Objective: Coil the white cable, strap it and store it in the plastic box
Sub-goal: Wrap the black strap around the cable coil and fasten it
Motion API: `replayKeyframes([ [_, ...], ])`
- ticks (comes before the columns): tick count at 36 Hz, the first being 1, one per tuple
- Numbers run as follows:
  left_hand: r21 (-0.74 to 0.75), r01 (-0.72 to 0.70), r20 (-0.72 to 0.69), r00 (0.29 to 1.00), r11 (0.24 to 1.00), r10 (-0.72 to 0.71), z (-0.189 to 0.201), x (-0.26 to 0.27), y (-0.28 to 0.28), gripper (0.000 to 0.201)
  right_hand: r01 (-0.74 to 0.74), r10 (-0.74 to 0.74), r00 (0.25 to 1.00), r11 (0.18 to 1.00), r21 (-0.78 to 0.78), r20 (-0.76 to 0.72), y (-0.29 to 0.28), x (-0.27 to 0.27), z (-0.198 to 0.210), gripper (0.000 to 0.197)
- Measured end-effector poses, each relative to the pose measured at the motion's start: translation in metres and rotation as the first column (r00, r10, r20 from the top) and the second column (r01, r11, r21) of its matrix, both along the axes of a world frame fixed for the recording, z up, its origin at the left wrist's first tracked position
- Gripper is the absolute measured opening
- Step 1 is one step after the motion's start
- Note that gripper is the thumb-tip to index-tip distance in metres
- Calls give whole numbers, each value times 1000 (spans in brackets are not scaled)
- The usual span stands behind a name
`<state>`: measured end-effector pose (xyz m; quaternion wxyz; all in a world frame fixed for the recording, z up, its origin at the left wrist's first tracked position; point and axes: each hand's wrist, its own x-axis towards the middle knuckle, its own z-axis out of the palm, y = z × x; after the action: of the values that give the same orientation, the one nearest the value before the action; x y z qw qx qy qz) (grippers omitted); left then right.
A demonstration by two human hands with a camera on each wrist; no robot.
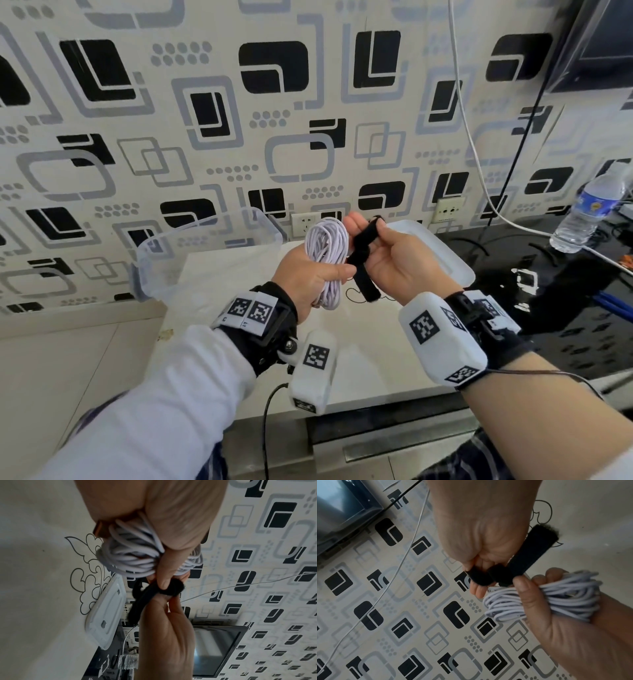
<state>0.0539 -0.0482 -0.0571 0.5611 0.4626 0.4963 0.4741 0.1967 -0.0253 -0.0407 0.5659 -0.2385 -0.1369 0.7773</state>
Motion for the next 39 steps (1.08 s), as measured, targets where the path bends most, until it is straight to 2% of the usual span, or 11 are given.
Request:
replayKeyframes([
  [7,34,-76,5,997,997,76,0,4,0,33,-3,2,997,1000,-11,-76,-4,-7,-1,40],
  [11,59,-95,-91,991,994,101,2,-3,4,27,57,-58,996,998,16,73,-1,-2,3,38],
  [17,155,-131,-258,951,979,168,9,-21,11,19,279,-255,930,958,-60,264,6,10,2,30],
  [24,234,-139,-358,908,962,218,12,-34,12,23,338,-260,844,937,-89,469,4,24,11,20],
  [27,241,-110,-388,899,964,200,11,-33,11,21,258,-97,764,952,-166,638,2,22,11,29],
  [29,241,-77,-415,893,968,175,10,-30,9,21,146,29,720,970,-192,693,-6,14,10,21],
  [30,241,-62,-429,889,969,164,9,-30,9,20,109,62,664,978,-180,745,-7,11,7,23],
  [33,252,-4,-468,875,968,126,11,-30,8,22,-21,83,319,996,-81,944,-8,12,-6,40],
  [36,257,25,-502,857,966,112,13,-30,8,24,-5,-68,83,998,69,994,-5,17,-10,55],
  [37,260,29,-512,852,965,112,14,-30,8,23,-10,-165,48,986,166,985,-6,17,-9,49],
  [39,269,33,-528,841,963,118,15,-29,7,22,-69,-295,124,950,305,947,-7,16,-5,32],
])
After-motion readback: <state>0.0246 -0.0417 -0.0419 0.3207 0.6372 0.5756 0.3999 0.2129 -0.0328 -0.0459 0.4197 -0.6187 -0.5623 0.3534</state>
